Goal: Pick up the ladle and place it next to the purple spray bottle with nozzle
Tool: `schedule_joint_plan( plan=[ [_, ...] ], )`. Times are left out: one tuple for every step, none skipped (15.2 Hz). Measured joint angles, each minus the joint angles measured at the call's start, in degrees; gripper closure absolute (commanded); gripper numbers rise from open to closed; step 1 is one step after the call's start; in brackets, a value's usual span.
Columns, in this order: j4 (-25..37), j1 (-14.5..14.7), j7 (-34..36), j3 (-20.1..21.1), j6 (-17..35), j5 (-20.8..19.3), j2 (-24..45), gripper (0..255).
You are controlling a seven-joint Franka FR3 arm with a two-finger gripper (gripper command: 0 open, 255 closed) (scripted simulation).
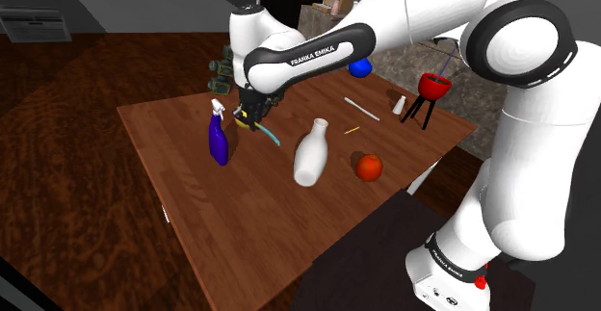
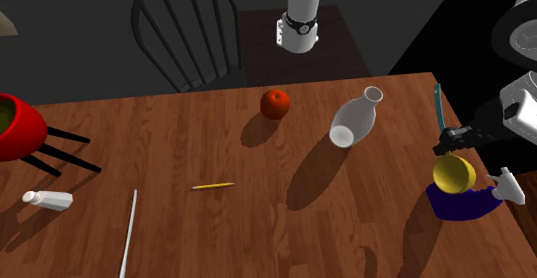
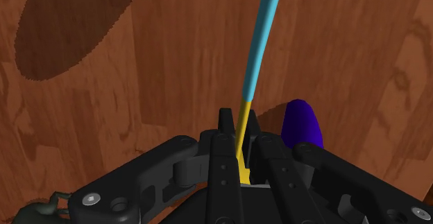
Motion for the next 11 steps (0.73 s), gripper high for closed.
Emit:
schedule_joint_plan(
  plan=[
    [-0.2,0.0,0.2,0.0,0.6,-0.1,0.4,255],
    [-0.7,0.1,0.4,0.0,1.2,-0.2,0.6,255],
    [-0.6,0.1,0.5,-0.1,1.7,-0.3,1.2,255],
    [-0.8,0.1,0.7,-0.1,2.2,-0.5,1.5,255],
    [-1.2,0.1,0.9,-0.2,3.0,-0.6,1.8,255],
    [-1.2,0.2,1.1,-0.2,3.4,-0.7,2.3,255],
    [-1.5,0.2,1.2,-0.3,4.0,-0.8,2.6,255],
    [-1.9,0.2,1.4,-0.3,4.7,-0.9,2.9,255],
    [-2.1,0.2,1.6,-0.4,5.2,-1.0,3.2,255],
    [-2.2,0.3,1.8,-0.4,5.8,-1.2,3.8,255],
    [-2.5,0.2,1.9,-0.5,6.5,-1.3,4.2,255]
  ],
)
